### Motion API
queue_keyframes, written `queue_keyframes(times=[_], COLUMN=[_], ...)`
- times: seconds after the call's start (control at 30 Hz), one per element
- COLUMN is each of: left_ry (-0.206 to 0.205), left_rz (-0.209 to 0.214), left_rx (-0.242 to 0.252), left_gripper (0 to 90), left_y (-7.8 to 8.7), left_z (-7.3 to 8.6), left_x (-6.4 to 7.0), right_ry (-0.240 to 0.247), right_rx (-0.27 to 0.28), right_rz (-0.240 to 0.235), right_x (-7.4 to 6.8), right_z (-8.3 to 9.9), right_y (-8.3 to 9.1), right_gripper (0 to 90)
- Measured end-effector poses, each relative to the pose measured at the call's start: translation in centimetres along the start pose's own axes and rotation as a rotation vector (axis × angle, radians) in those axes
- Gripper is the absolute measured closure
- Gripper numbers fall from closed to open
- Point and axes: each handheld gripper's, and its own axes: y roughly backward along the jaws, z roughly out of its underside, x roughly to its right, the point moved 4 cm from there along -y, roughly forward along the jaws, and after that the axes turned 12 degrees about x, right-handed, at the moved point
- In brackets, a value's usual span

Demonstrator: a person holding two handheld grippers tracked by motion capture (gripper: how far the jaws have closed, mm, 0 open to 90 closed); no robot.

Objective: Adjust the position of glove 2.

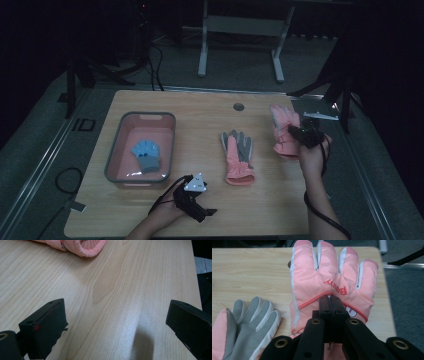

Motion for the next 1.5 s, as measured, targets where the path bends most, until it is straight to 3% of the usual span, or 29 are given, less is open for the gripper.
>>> queue_keyframes(times=[0.23, 0.4, 0.67, 1.07, 1.27, 1.43, 1.5], left_ry=[-0.008, -0.004, -0.013, -0.018, -0.019, -0.01, -0.005], left_rz=[0.001, 0.0, -0.001, -0.007, -0.008, -0.009, -0.009], left_rx=[-0.003, 0.001, -0.003, 0.0, -0.005, -0.001, -0.003], left_gripper=[3.3, 3.3, 3.3, 3.3, 3.3, 3.3, 3.3], left_y=[0.0, 0.1, 0.0, 0.0, 0.0, 0.0, 0.0], left_z=[0.0, -0.1, 0.0, 0.0, 0.2, 0.1, 0.2], left_x=[0.1, 0.0, 0.1, 0.1, 0.1, 0.1, 0.1], right_ry=[-0.025, -0.035, -0.027, -0.035, -0.031, -0.016, 0.003], right_rx=[0.006, -0.021, -0.067, -0.123, -0.133, -0.136, -0.139], right_rz=[0.011, 0.007, 0.025, 0.066, 0.034, -0.04, -0.043], right_x=[0.0, -0.5, -1.8, -1.3, -1.1, -0.9, -0.8], right_z=[0.8, 2.6, 6.0, 9.3, 9.2, 8.6, 8.6], right_y=[3.0, 3.7, 2.9, 0.1, 0.2, 1.1, 1.4], right_gripper=[89.4, 89.4, 89.3, 87.0, 81.6, 72.4, 70.8])
